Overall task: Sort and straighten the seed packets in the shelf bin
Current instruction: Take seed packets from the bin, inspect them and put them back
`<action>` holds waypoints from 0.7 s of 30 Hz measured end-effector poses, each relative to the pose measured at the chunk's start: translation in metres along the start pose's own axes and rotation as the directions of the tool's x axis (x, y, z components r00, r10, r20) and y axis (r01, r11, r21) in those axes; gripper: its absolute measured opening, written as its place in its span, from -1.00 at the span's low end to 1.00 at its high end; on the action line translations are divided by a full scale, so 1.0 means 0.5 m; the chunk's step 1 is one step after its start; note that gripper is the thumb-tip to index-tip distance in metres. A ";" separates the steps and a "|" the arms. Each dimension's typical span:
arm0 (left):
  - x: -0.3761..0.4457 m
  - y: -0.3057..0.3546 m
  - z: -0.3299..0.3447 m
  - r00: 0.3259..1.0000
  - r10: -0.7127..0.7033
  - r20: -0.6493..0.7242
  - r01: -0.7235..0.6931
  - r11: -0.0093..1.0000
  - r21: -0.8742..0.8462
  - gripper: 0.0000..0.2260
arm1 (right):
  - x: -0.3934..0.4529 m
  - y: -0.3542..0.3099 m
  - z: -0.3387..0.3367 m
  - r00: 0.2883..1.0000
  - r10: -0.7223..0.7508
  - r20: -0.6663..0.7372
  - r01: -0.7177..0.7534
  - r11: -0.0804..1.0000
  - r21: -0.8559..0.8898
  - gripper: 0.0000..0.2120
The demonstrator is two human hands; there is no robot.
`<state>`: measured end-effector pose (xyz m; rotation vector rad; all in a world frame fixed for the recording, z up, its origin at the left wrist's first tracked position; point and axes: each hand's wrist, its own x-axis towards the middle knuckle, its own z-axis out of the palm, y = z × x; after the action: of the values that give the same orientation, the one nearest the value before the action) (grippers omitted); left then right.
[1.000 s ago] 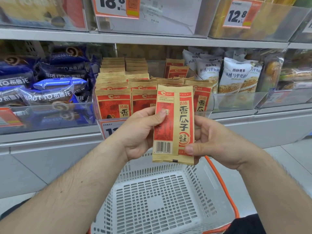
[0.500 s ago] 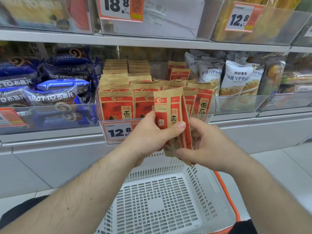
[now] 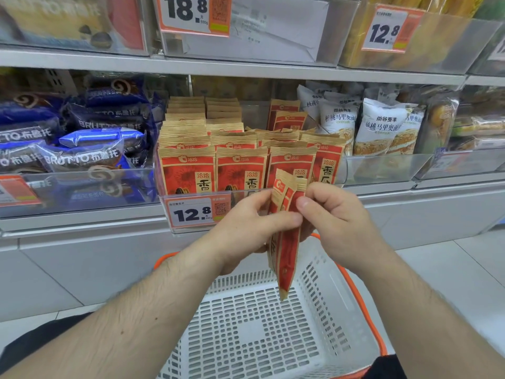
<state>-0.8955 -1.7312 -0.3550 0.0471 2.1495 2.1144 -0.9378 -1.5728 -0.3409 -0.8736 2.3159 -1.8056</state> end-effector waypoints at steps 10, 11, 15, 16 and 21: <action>0.001 0.005 0.006 0.974 -0.079 0.213 0.132 0.960 -0.248 -0.77 | 0.008 0.000 0.002 0.986 0.153 0.064 -0.164 0.955 0.245 -0.77; 0.001 0.005 0.006 0.973 -0.081 0.216 0.136 0.958 -0.253 -0.77 | 0.008 0.001 0.002 0.986 0.154 0.063 -0.165 0.956 0.245 -0.77; -0.002 0.008 0.009 0.985 -0.098 0.140 0.129 0.965 -0.230 -0.81 | 0.007 0.004 0.000 0.994 0.093 0.058 -0.101 0.981 0.164 -0.75; -0.002 0.010 0.010 0.991 -0.102 0.086 0.118 0.969 -0.216 -0.83 | 0.006 0.003 -0.001 0.996 0.064 0.054 -0.069 0.992 0.104 -0.75; -0.006 0.029 0.012 0.982 -0.088 -0.169 0.051 0.975 -0.214 -0.87 | 0.001 -0.003 -0.033 0.972 0.070 0.224 -0.043 0.991 -0.123 -0.66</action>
<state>-0.8926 -1.7252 -0.3402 -0.2423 1.9692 2.3700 -0.9443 -1.5589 -0.3346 -0.9638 2.2926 -1.4727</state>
